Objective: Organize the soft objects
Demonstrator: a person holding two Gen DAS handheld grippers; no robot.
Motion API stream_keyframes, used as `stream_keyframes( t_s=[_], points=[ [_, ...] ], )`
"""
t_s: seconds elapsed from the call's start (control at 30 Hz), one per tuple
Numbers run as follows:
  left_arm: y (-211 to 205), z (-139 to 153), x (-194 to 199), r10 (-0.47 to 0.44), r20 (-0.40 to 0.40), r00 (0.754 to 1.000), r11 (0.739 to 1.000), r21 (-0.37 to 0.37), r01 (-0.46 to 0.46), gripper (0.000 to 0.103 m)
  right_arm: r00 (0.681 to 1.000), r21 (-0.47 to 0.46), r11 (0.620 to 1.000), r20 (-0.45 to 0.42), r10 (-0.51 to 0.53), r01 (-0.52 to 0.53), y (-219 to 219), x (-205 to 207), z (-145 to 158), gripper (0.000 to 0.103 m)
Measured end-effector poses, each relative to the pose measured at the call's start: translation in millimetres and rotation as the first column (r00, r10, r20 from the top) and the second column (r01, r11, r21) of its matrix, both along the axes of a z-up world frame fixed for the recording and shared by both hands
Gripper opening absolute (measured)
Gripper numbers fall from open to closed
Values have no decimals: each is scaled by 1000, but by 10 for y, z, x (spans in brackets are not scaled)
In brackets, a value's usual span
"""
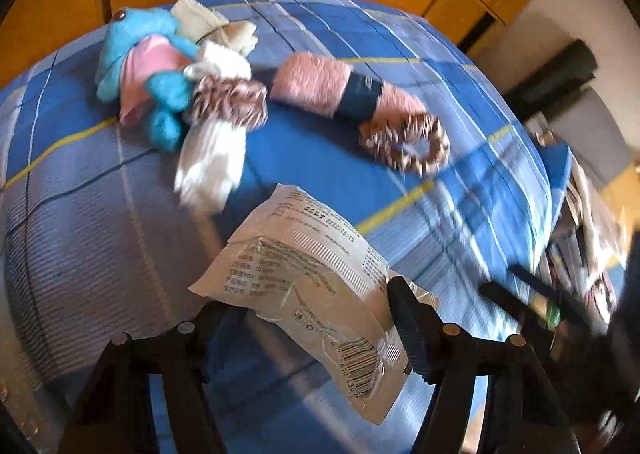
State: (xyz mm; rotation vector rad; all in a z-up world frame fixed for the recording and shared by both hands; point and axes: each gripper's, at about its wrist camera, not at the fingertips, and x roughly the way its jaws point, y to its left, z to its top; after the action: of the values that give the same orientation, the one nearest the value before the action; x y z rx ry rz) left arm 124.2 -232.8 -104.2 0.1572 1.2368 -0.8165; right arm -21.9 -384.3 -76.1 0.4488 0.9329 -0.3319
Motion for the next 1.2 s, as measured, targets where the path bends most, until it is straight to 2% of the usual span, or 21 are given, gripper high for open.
stream_keyframes(
  t_s=[0.13,0.23,0.4,0.43,0.47,0.5,0.6,0.67,0.77,0.9,0.93,1.0,1.03,1.07,1.13,1.2],
  points=[
    [202,7,-34,-1,-1,1000,1000,8,1,72,993,-79,991,27,115,-112,-33,398,165,73],
    [311,-3,-21,19,-10,1000,1000,3,-19,73,988,-120,981,17,156,-153,-96,700,187,75],
    [376,-9,-42,40,-19,999,999,-5,-40,77,971,-153,960,-66,228,-236,-191,1180,35,75],
    [377,-11,-44,44,-22,999,999,-6,-44,77,968,-159,955,-70,242,-250,-183,1222,10,69],
    [390,-10,-45,48,-24,999,999,-9,-48,78,961,-143,950,-65,270,-276,-172,1255,-13,57],
    [405,-10,-47,51,-29,998,999,-11,-52,79,955,-126,947,-69,289,-295,-158,1263,-35,26],
    [393,-6,-36,60,-38,997,998,-10,-61,81,951,-103,946,-76,301,-308,-81,1155,-50,13],
    [406,-8,-27,67,-47,997,998,-14,-68,82,957,-43,958,-72,280,-284,-58,964,-28,12],
    [450,-1,-4,91,-67,994,995,-22,-93,86,970,115,967,-59,237,-229,-50,634,-59,12],
    [469,6,15,136,-92,986,990,-7,-138,90,986,260,956,-65,155,-133,-61,217,-193,12],
    [455,6,20,149,-95,984,989,2,-150,90,988,270,956,-71,137,-113,-66,168,-209,15],
    [431,5,35,181,-103,978,983,19,-180,92,993,250,965,-76,95,-73,-86,51,-238,19],
    [412,1,42,198,-104,975,980,32,-195,92,995,250,965,-50,90,-75,-100,9,-231,30],
    [382,-1,47,212,-105,972,977,49,-208,92,995,230,970,-44,88,-75,-109,11,-217,36],
    [315,0,51,243,-101,965,969,67,-237,92,995,116,990,-52,87,-80,-60,10,-141,57],
    [229,10,49,258,-80,963,964,90,-250,92,993,29,994,-53,107,-106,-3,25,-80,62]
  ],
)
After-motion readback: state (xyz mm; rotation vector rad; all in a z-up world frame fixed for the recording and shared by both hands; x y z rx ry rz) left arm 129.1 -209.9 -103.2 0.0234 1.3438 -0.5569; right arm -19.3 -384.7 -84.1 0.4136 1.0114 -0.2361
